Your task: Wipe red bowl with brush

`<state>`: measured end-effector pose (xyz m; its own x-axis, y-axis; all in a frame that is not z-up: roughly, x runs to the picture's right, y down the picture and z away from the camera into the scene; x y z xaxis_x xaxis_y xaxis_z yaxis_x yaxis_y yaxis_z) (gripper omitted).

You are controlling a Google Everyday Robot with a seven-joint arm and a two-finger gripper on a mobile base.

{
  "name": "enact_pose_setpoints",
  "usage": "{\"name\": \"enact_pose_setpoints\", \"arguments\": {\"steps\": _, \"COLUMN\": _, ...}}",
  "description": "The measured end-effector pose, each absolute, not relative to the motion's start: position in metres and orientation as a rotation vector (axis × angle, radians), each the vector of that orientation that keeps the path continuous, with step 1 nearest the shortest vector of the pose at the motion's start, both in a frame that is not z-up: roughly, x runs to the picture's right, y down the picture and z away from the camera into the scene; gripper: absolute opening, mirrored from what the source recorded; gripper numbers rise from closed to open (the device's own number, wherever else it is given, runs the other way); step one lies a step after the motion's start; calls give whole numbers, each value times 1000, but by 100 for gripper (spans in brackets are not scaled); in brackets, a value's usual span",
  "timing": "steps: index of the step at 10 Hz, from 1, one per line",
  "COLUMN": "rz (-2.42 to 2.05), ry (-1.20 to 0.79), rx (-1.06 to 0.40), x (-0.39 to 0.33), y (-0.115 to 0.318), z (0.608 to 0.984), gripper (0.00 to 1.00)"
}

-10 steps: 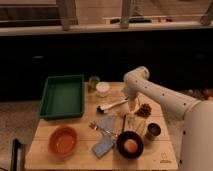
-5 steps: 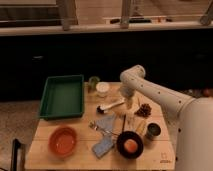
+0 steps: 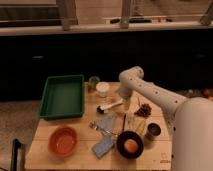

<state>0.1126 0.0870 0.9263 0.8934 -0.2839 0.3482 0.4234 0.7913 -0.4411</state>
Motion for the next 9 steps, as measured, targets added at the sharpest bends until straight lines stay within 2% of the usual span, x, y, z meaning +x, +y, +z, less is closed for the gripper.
{"name": "enact_pose_setpoints", "arguments": {"steps": 1, "rz": -388, "ry": -297, "rx": -535, "x": 109, "y": 90, "z": 926, "gripper": 70}}
{"name": "enact_pose_setpoints", "arguments": {"steps": 6, "rz": -438, "ry": -392, "rx": -556, "x": 83, "y": 108, "z": 937, "gripper": 18}}
{"name": "enact_pose_setpoints", "arguments": {"steps": 8, "rz": -444, "ry": -407, "rx": -558, "x": 81, "y": 110, "z": 945, "gripper": 2}}
{"name": "enact_pose_setpoints", "arguments": {"steps": 9, "rz": -450, "ry": -413, "rx": -560, "x": 78, "y": 110, "z": 946, "gripper": 0}}
